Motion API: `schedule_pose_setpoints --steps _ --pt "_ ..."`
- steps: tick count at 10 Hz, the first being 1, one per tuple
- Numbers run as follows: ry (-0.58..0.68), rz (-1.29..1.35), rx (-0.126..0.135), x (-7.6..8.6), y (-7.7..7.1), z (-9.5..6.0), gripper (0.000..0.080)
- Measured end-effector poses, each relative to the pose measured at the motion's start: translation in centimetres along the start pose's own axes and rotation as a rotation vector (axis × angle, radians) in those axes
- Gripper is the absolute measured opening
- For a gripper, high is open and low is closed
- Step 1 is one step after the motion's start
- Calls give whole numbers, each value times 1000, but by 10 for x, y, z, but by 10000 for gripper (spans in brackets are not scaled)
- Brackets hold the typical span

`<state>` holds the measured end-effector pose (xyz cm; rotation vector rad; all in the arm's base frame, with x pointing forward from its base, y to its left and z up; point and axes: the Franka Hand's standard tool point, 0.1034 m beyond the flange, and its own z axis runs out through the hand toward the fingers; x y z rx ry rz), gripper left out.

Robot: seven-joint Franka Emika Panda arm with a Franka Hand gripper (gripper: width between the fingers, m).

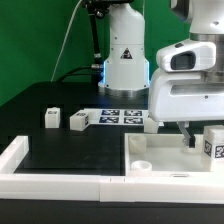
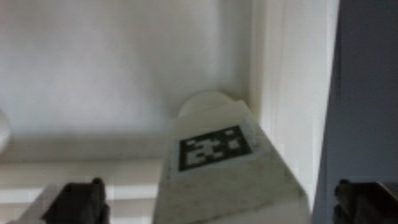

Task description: Assemble one leg

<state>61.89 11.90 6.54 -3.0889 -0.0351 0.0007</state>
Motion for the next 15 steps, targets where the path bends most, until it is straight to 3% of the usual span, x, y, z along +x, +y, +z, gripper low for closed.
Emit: schedule_pose_setpoints --steps 2,3,4,6,10,13,14,15 --pt "0 8 0 0 0 0 392" --pt "0 32 1 0 0 0 392" --pt "0 58 1 0 0 0 288" --pt "19 350 14 -3 3 -2 288" --pt "31 878 -76 -13 37 -3 295" --pt "34 942 -99 -15 45 -4 297" --pt "34 940 -99 -15 45 -4 392" --pt "34 939 -99 -15 44 -4 392"
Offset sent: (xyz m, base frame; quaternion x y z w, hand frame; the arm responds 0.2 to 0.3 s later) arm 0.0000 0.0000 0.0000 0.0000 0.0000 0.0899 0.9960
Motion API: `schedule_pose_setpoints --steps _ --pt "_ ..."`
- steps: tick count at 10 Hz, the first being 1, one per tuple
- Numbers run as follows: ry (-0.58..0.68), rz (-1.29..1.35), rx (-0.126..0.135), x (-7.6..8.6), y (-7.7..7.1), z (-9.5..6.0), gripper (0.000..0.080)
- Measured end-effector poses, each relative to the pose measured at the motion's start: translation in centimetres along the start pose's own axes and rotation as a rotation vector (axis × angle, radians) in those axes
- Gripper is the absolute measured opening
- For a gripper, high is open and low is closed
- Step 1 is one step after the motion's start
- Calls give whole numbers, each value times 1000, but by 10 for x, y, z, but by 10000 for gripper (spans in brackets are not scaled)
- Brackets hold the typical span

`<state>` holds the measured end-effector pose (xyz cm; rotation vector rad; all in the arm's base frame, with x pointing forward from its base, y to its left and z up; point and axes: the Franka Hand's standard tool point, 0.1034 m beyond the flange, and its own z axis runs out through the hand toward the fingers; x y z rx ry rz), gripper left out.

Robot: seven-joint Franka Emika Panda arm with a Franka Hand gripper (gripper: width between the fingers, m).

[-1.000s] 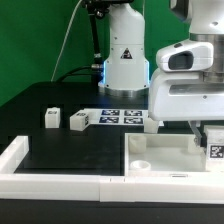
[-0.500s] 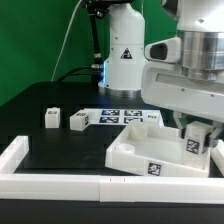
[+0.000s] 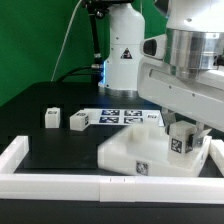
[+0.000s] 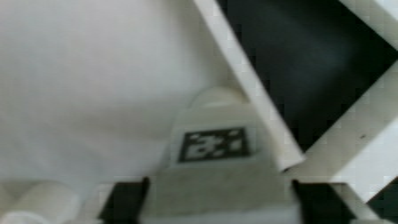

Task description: Assemble one leg

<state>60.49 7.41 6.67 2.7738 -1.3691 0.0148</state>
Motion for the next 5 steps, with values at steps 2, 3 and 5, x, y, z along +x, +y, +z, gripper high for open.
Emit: schedule_pose_setpoints --steps 2,3,5 --pt "0 0 0 0 0 0 579" --pt "0 0 0 0 0 0 633" --pt "0 0 -1 0 0 0 646"
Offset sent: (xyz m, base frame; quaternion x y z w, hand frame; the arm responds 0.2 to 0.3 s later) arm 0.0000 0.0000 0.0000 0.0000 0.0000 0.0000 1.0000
